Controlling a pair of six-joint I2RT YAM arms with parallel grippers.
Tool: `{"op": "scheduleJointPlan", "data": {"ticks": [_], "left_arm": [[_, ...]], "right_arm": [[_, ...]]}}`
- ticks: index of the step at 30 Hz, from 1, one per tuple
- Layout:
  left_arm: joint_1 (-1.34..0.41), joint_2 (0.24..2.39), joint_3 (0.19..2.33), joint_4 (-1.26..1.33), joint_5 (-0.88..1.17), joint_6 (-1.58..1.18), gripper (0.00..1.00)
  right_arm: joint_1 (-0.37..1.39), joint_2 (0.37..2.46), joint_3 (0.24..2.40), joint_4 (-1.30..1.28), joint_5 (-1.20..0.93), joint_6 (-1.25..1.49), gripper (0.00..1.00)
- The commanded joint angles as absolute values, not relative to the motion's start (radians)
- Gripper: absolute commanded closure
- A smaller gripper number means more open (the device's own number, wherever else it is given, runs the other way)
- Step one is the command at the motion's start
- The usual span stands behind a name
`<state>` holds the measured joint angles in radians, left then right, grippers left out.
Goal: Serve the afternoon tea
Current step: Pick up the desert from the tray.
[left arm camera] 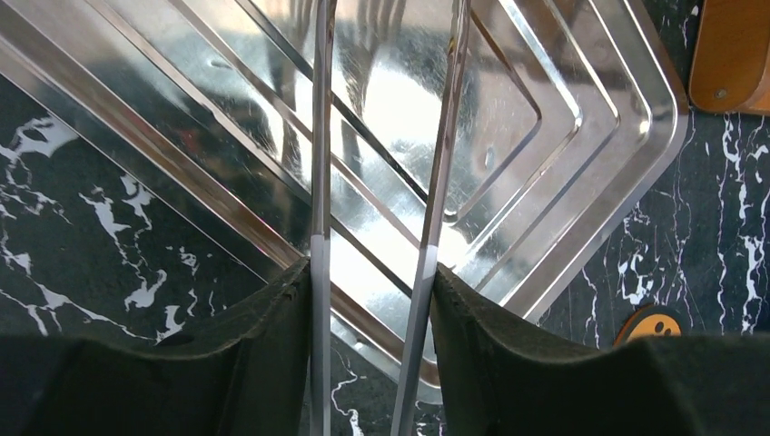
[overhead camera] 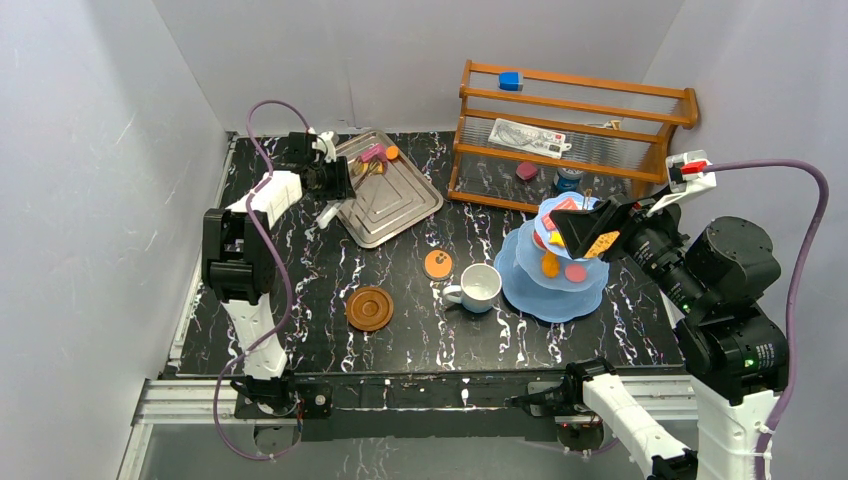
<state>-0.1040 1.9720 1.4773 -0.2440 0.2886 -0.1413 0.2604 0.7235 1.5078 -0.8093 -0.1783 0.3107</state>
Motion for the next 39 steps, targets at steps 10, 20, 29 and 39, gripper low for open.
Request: {"op": "scheduleJointPlan", "data": {"ticks": [10,20,29,39], "left_arm": [[-0.109,1.822,1.428,-0.242,0.397,-0.205,0.57],[-0.094,1.846,1.465,-0.275,0.235,-0.17,0.57],[-0.092,1.929,1.519,-0.254,0.289,-0.145,0.56],[-0.092,1.942,1.52,-0.244,0.366,-0.151,0.57]], "right_arm": [[0.261,0.702,1.522,-0.765,-0.16,0.291,0.01],[0.259,0.701,1.524,-0.767,-0.158,0.283,0.01],[0.26,0.706,1.535,-0.773,-0.147,0.278,0.01],[0.26,0.706,1.518,-0.763,-0.149,0.276,0.01]]}}
